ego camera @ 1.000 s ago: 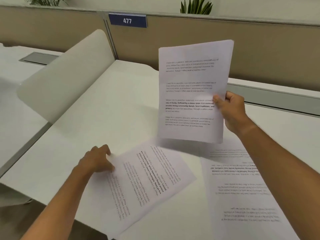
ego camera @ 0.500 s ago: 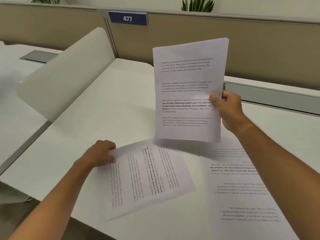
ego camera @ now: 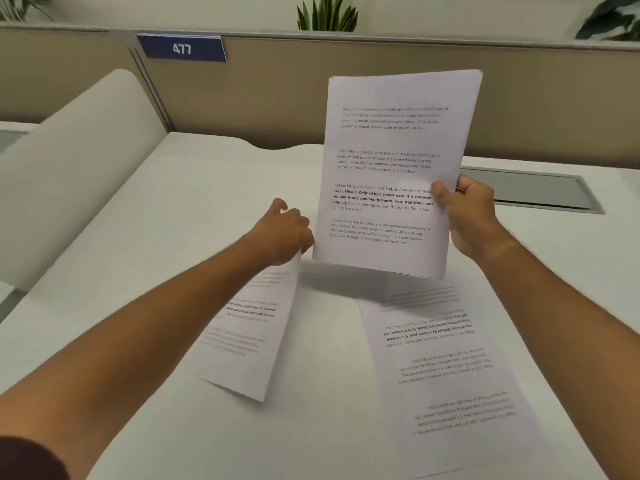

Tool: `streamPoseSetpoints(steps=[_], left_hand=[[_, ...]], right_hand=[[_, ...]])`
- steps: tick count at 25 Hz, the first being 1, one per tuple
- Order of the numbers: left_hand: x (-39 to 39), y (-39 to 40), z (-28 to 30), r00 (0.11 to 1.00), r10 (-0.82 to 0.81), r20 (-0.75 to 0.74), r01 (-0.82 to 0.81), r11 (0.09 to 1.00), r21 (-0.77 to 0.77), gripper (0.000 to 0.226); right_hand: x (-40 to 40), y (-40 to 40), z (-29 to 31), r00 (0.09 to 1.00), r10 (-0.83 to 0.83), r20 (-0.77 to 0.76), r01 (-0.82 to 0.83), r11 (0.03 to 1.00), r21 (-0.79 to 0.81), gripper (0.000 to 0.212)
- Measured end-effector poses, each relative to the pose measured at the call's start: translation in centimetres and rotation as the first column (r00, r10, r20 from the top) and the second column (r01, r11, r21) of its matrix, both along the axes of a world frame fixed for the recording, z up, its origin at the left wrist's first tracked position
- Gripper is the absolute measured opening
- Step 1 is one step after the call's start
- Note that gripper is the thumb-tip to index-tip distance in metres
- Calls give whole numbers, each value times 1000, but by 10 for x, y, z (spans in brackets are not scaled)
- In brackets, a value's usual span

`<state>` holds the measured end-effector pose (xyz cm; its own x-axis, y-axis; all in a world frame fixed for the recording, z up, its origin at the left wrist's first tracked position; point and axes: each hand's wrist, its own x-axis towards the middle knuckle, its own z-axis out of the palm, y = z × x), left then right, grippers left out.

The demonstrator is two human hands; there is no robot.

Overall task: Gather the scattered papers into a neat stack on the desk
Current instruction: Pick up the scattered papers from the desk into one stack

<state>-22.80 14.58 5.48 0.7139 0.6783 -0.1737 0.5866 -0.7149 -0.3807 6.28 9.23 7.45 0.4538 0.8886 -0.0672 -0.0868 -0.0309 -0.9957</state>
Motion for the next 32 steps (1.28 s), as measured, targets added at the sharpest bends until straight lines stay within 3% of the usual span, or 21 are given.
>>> streamPoseSetpoints(steps=[3, 7, 13, 16, 20, 23, 26, 32], left_hand=[[31, 2, -27, 999, -26, -44, 23, 998, -60, 36], [45, 7, -53, 1000, -5, 9, 6, 990, -139, 42], [45, 7, -61, 1000, -26, 17, 27, 997, -73, 50], [89, -22, -54, 978, -93, 188, 121, 982, -143, 56], [178, -95, -62, 885, -245, 395, 410, 811, -416, 55], [229, -116, -63, 823, -436, 364, 563, 714, -417, 52], [259, -118, -56, 802, -510, 310, 597, 666, -447, 37], [285, -120, -49, 806, -579, 120, 554, 668, -498, 21]], right_hand=[[16, -10, -2, 1000, -27, 13, 27, 999, -23, 16], [37, -22, -1, 995, -94, 24, 94, 995, -17, 15], [66, -43, 6, 984, -177, -24, 177, 984, 7, 13], [78, -48, 13, 971, -231, -57, 233, 972, 34, 14], [91, -54, 21, 951, -281, -131, 292, 954, 71, 12], [98, -63, 22, 942, -294, -161, 310, 947, 83, 16], [106, -73, 21, 935, -316, -161, 330, 942, 68, 17], [122, -87, 19, 917, -363, -165, 376, 925, 57, 18]])
